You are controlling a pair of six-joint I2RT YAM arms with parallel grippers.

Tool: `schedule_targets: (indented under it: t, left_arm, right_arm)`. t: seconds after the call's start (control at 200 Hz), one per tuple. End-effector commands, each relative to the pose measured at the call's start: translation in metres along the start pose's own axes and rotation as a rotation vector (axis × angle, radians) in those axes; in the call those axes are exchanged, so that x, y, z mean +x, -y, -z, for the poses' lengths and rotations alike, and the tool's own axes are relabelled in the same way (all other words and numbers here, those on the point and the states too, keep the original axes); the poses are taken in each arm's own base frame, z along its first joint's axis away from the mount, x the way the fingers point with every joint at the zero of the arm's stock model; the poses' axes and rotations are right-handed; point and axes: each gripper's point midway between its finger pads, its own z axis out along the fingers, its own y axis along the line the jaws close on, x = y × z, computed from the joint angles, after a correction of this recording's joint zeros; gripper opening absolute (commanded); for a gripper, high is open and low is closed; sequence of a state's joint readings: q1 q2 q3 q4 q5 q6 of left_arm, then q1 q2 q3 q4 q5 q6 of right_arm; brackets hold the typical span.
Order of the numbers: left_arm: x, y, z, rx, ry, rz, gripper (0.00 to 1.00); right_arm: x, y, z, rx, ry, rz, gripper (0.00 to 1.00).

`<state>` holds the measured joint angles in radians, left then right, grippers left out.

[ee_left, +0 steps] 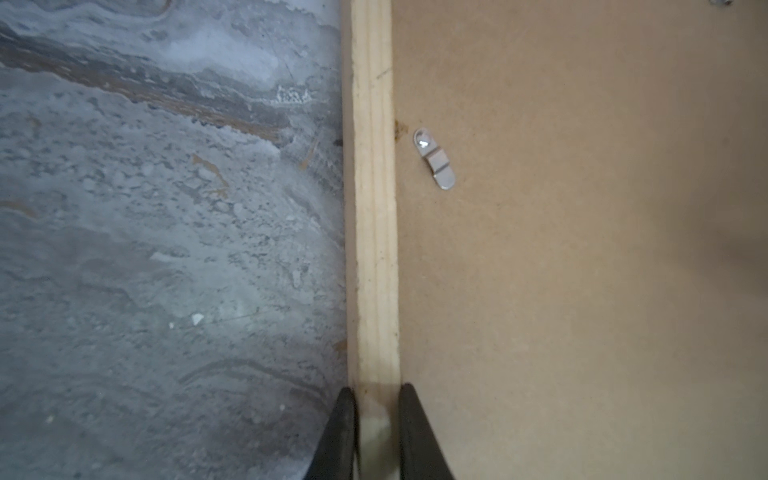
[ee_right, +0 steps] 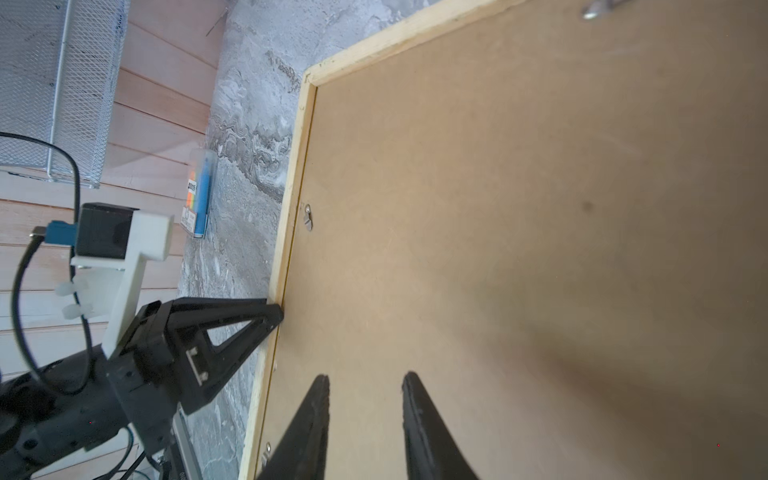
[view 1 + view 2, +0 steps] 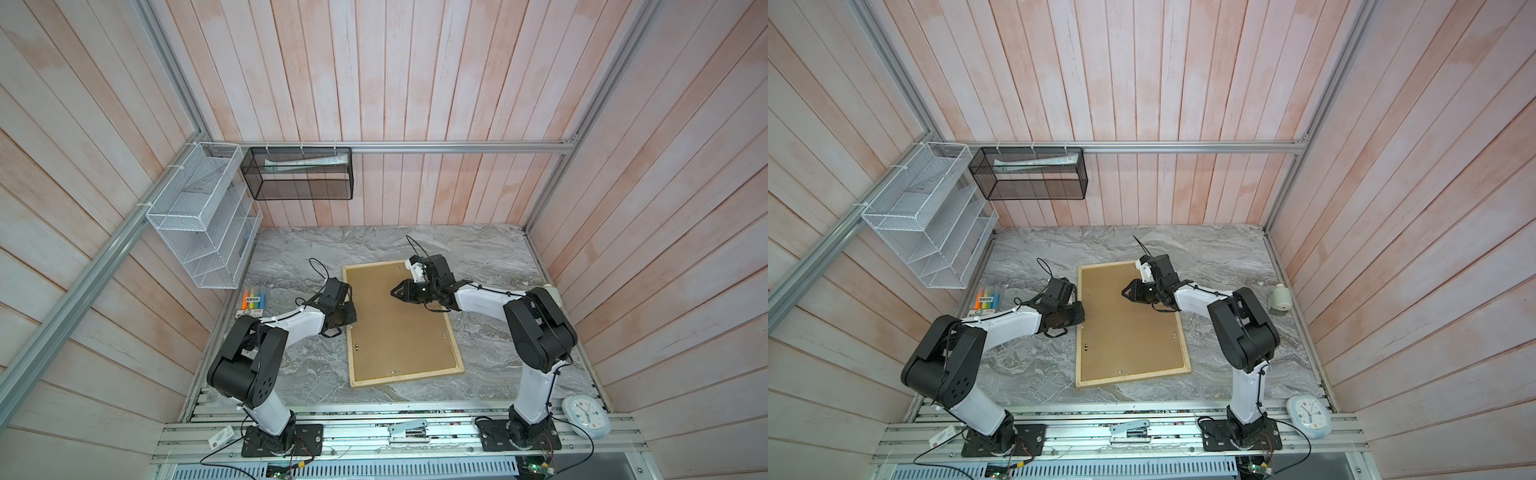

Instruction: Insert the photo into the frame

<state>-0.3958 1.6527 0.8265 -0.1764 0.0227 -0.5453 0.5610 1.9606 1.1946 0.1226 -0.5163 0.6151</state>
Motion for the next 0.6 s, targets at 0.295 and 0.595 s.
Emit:
schedule_targets:
  t: [0.295, 0.595]
  left_arm:
    - [0.016, 0.004, 0.002, 0.037, -0.058, 0.007, 0.15]
    - [0.016, 0.008, 0.003, 0.051, -0.065, 0.0, 0.15]
  right_arm:
    - [-0.002, -0.031, -0.075, -0.134, -0.085, -0.009, 0.24]
    - [0.003, -0.03, -0.102, -0.139, -0.125, -0.029, 0.22]
